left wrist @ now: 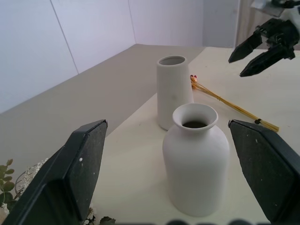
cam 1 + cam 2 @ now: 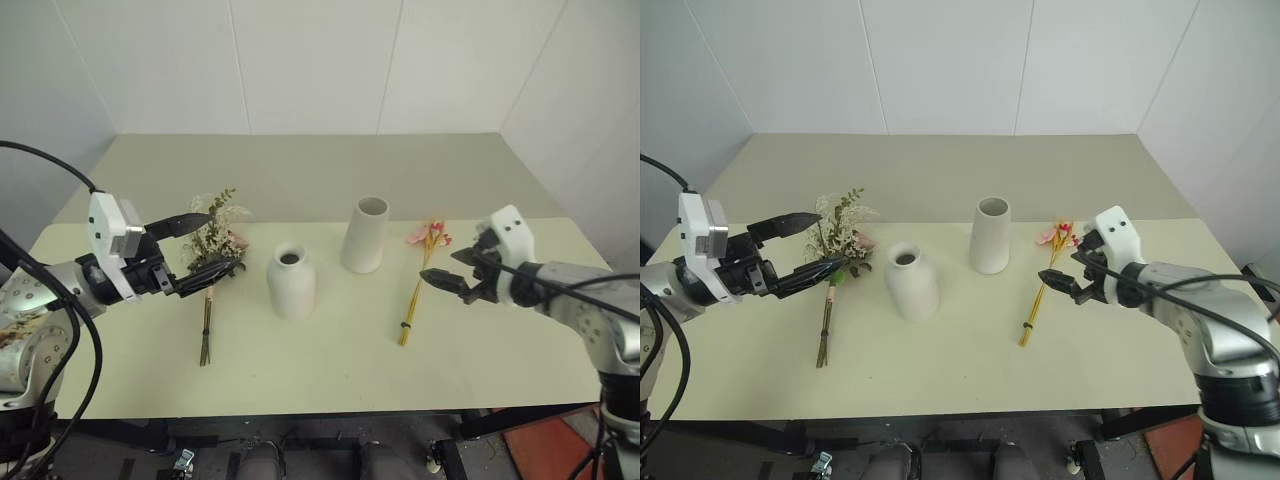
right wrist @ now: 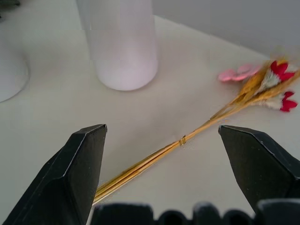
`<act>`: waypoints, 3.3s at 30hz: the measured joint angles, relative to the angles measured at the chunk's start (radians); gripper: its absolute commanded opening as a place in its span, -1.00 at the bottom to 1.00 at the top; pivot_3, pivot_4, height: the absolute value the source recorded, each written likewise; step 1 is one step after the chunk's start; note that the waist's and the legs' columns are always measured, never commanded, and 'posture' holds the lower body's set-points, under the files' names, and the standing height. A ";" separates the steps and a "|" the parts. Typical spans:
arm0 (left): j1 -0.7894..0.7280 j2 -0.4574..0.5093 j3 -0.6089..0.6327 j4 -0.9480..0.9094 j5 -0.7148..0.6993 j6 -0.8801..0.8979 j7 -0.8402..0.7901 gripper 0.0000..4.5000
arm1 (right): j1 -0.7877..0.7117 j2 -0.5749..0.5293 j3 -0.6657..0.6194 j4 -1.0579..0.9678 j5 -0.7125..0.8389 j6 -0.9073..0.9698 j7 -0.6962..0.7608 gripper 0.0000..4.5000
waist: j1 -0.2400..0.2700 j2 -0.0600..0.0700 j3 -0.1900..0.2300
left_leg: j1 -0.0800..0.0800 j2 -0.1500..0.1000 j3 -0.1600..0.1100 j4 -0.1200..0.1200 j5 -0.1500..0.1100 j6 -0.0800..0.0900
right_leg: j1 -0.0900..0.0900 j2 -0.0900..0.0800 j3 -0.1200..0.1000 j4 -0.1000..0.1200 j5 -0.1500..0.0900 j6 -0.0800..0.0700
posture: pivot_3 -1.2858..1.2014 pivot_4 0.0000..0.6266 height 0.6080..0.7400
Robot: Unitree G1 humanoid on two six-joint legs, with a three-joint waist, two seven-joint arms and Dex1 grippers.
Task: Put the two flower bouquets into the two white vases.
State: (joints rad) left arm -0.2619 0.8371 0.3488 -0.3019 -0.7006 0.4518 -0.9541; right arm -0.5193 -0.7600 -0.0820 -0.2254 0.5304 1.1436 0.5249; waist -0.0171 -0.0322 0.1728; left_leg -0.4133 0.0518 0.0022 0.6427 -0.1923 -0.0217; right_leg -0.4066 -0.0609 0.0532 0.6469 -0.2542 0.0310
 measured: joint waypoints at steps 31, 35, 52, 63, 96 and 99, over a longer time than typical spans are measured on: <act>-0.008 0.095 0.071 0.035 -0.123 0.058 -0.148 1.00 | -0.214 0.183 0.209 0.380 -0.309 0.046 -0.146 -0.82 | -0.025 -0.003 -0.002 | 0.000 0.001 0.000 0.000 0.000 0.000 | -0.001 0.001 0.000 0.001 0.000 0.001 | 0.03 -0.52 1.00; -0.007 0.095 0.074 0.035 -0.123 0.058 -0.142 1.00 | -0.207 0.175 0.204 0.371 -0.321 0.043 -0.145 -0.98 | -0.022 -0.003 -0.002 | 0.000 0.000 0.000 0.000 0.000 0.000 | -0.001 0.001 0.000 0.000 0.000 0.001 | 0.03 -0.52 1.00; -0.043 0.096 0.071 0.048 -0.126 0.057 -0.153 1.00 | -0.453 0.398 -0.292 0.353 -0.242 -0.464 -0.427 -0.98 | -0.033 -0.001 -0.001 | -0.011 0.000 0.001 -0.003 0.000 0.000 | -0.017 0.003 0.005 0.004 0.001 0.000 | 0.03 -0.52 1.00; -0.057 0.095 0.062 0.060 -0.126 0.057 -0.155 1.00 | -0.586 0.611 -0.236 0.398 -0.152 -0.764 -0.374 -0.98 | -0.029 -0.001 -0.001 | -0.010 0.000 0.001 -0.004 0.000 0.000 | -0.017 0.002 0.005 0.004 0.002 -0.001 | 0.03 -0.52 1.00; -0.033 0.095 0.080 0.048 -0.126 0.099 -0.115 1.00 | -0.026 0.518 -0.063 0.020 -0.053 -0.746 -0.187 0.98 | -0.026 -0.001 0.000 | -0.009 0.000 0.001 -0.001 0.000 0.000 | -0.017 0.002 0.005 0.010 0.001 -0.001 | 0.03 -0.52 1.00; -0.033 0.094 0.083 0.048 -0.110 0.106 -0.056 1.00 | 0.008 0.441 -0.089 -0.033 0.001 -0.713 -0.120 0.98 | -0.026 -0.001 0.000 | -0.008 0.000 0.001 -0.001 0.000 0.000 | -0.016 0.002 0.005 0.010 0.001 0.000 | 0.03 -0.52 1.00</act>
State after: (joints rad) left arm -0.2945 0.9312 0.4314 -0.2544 -0.8102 0.5576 -1.0105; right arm -0.5113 -0.3186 -0.1710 -0.2585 0.5319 0.4308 0.4046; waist -0.0433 -0.0329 0.1724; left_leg -0.4208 0.0521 0.0035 0.6415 -0.1921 -0.0217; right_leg -0.4227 -0.0584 0.0584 0.6567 -0.2529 0.0307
